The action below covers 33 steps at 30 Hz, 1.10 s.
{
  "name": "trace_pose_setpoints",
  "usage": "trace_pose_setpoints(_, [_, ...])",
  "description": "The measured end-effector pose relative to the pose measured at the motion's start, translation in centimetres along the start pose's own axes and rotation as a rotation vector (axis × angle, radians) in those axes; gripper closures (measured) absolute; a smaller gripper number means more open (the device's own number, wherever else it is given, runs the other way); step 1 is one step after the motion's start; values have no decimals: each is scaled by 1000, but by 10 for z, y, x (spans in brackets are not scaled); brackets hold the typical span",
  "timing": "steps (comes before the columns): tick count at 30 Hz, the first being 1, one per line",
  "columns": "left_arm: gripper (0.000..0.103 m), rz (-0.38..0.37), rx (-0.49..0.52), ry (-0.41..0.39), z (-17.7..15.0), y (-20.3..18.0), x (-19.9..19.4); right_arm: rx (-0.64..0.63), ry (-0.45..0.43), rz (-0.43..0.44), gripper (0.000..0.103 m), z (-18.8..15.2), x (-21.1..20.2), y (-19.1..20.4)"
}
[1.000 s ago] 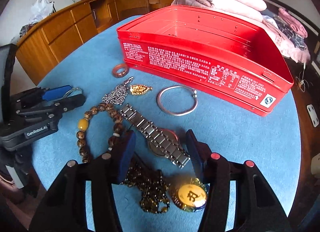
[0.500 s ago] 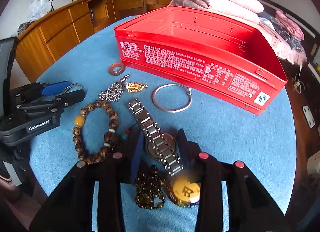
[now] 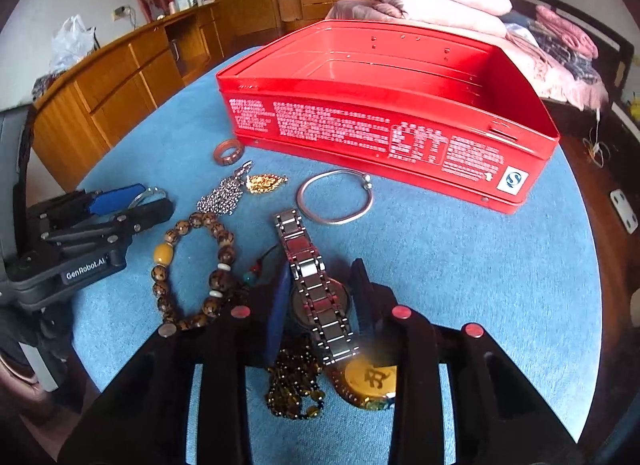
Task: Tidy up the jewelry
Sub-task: 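Lift the watch and bangle into the red tin box and open both tools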
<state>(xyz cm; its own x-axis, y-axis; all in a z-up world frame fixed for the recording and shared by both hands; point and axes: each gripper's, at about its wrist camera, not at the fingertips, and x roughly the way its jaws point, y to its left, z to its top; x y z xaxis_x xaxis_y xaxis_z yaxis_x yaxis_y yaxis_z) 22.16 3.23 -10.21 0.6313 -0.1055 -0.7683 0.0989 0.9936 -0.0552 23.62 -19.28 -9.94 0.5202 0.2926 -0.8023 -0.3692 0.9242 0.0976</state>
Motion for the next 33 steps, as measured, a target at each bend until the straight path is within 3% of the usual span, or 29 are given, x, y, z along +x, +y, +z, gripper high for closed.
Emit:
trace_pose_setpoints(16, [55, -34, 8, -82, 30, -12, -23, 60, -110, -4, 73, 21, -44, -21])
trace_pose_setpoints(27, [55, -66, 45, -172, 85, -39, -34, 71, -199, -36, 73, 62, -71, -38])
trace_pose_setpoints(33, [55, -61, 34, -203, 127, -51, -23, 95, -213, -62, 73, 91, -65, -54])
